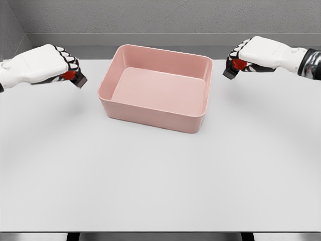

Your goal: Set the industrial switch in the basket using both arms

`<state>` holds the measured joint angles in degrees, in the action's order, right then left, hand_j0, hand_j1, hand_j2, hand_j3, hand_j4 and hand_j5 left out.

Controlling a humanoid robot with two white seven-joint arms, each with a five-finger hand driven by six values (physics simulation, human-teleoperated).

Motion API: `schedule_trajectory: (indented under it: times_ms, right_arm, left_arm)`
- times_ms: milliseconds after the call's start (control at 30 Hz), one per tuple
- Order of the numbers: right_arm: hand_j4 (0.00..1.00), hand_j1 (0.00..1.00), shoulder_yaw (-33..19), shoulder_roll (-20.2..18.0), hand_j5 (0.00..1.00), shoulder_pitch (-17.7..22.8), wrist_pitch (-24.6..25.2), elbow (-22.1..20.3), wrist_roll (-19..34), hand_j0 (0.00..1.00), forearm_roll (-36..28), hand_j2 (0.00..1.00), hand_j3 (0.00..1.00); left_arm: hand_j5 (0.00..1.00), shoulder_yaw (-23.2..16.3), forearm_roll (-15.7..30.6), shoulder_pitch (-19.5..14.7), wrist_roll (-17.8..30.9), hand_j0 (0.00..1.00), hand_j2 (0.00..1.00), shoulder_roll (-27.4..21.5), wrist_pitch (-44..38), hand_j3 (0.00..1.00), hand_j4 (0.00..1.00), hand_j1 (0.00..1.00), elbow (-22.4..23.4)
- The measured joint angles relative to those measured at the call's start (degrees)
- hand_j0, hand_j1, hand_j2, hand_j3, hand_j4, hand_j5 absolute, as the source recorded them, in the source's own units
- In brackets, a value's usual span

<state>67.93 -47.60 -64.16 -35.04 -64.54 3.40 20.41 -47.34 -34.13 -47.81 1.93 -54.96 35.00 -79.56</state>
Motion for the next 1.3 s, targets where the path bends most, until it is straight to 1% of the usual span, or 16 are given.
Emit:
schedule_trajectory:
  times_ms: [133,467,667,867,900,967,1133,1200,1300]
  right_arm:
    - [0.50,0.50,-0.4,0.3,0.50,-0.2,0.0,-0.7,-0.1,0.50,0.0,0.50,0.50]
    - [0.50,0.50,-0.6,1.9,0.50,-1.5,0.0,-2.4,-0.1,0.50,-0.1,0.50,0.50]
    - [0.50,0.50,-0.6,3.3,0.50,-1.6,0.0,-3.4,-0.1,0.50,-0.1,0.50,0.50]
    - [0.50,0.50,-0.5,4.5,0.50,-1.5,0.0,-3.7,-0.1,0.50,-0.1,0.50,0.50]
    - [0.50,0.50,-0.5,4.6,0.50,-1.5,0.0,-3.8,0.0,0.50,0.0,0.50,0.50]
    - [0.50,0.50,-0.5,4.8,0.50,-1.5,0.0,-4.0,0.0,0.50,0.0,0.50,0.50]
    - [0.50,0.50,-0.4,5.5,0.50,-1.5,0.0,-4.2,0.3,0.50,0.0,0.50,0.50]
    - [0.50,0.50,-0.4,5.7,0.50,-1.5,0.0,-4.2,0.3,0.50,0.0,0.50,0.50]
    - [0.49,0.49,-0.4,6.0,0.49,-1.5,0.0,-4.2,0.4,0.49,0.0,0.49,0.49]
  left_arm:
    - [0.41,0.0,0.2,-0.6,0.0,0.41,0.41,0.1,0.0,0.41,0.41,0.41,-1.3]
    - [0.41,0.2,0.3,-4.0,0.1,0.41,0.41,1.3,0.0,0.41,0.41,0.41,-5.7]
    - [0.40,0.0,-0.2,-5.0,0.3,0.40,0.40,5.5,0.0,0.40,0.40,0.40,-6.8]
    - [0.40,-0.2,-0.5,-6.6,2.5,0.40,0.40,11.3,0.0,0.40,0.40,0.40,-7.0]
    - [0.40,-0.2,-0.5,-6.8,2.6,0.40,0.40,12.4,0.0,0.40,0.40,0.40,-7.0]
    - [0.40,-1.6,-0.4,-8.5,2.9,0.40,0.40,14.7,0.0,0.40,0.40,0.40,-6.5]
    - [0.40,-5.1,-1.7,-8.5,3.3,0.40,0.40,20.2,0.0,0.40,0.40,0.40,-2.1]
    - [0.40,-6.2,-2.3,-8.5,3.4,0.40,0.40,21.2,0.1,0.40,0.40,0.40,-0.6]
    - [0.41,-6.9,-2.6,-8.4,3.4,0.41,0.41,21.7,0.0,0.41,0.41,0.41,0.5]
